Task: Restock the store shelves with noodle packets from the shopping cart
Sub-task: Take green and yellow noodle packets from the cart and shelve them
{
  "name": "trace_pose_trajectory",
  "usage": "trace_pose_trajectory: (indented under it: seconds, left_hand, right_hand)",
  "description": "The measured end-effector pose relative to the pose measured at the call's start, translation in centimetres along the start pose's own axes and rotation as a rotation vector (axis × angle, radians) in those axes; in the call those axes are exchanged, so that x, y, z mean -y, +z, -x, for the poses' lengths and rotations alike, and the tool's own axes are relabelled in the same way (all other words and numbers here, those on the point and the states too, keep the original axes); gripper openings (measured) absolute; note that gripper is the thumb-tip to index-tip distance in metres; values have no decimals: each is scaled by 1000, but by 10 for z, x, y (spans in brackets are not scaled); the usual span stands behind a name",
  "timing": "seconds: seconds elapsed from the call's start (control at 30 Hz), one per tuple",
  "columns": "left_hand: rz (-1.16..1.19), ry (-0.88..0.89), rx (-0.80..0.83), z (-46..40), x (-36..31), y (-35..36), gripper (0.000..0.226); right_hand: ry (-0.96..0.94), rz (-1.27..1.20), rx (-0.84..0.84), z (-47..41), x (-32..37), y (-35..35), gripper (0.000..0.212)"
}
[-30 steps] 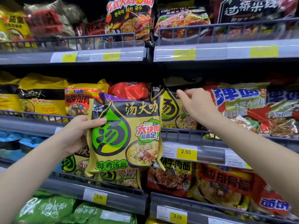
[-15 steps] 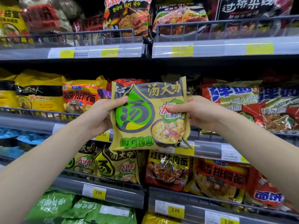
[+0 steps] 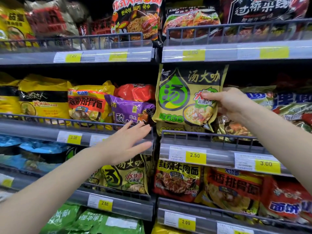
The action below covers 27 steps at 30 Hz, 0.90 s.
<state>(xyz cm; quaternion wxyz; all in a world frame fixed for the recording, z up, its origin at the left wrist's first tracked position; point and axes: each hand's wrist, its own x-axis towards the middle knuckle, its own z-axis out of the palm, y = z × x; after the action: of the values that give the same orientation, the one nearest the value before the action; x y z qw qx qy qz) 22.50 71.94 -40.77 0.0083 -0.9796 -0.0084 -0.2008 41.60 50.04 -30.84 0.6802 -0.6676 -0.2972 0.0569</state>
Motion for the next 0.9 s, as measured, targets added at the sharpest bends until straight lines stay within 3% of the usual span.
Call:
trace_pose_trajectory:
  seconds: [0.1, 0.17, 0.43, 0.6, 0.9]
  left_hand:
    - [-96, 31, -6, -2, 7, 2, 98]
    - [-83, 43, -2, 1, 6, 3, 98]
    - [-46, 21, -7, -1, 3, 1, 93]
    - [-59, 18, -15, -1, 2, 2, 93]
    - [-67, 15, -12, -1, 0, 1, 95]
  right_hand:
    - [-22, 48, 8, -3, -7, 2, 25]
    - [-10, 44, 17, -3, -13, 3, 18]
    - [54, 129, 30, -2, -33, 10, 42]
    - [66, 172, 25, -2, -38, 10, 19]
    - [-178, 793, -158, 2, -35, 16, 38]
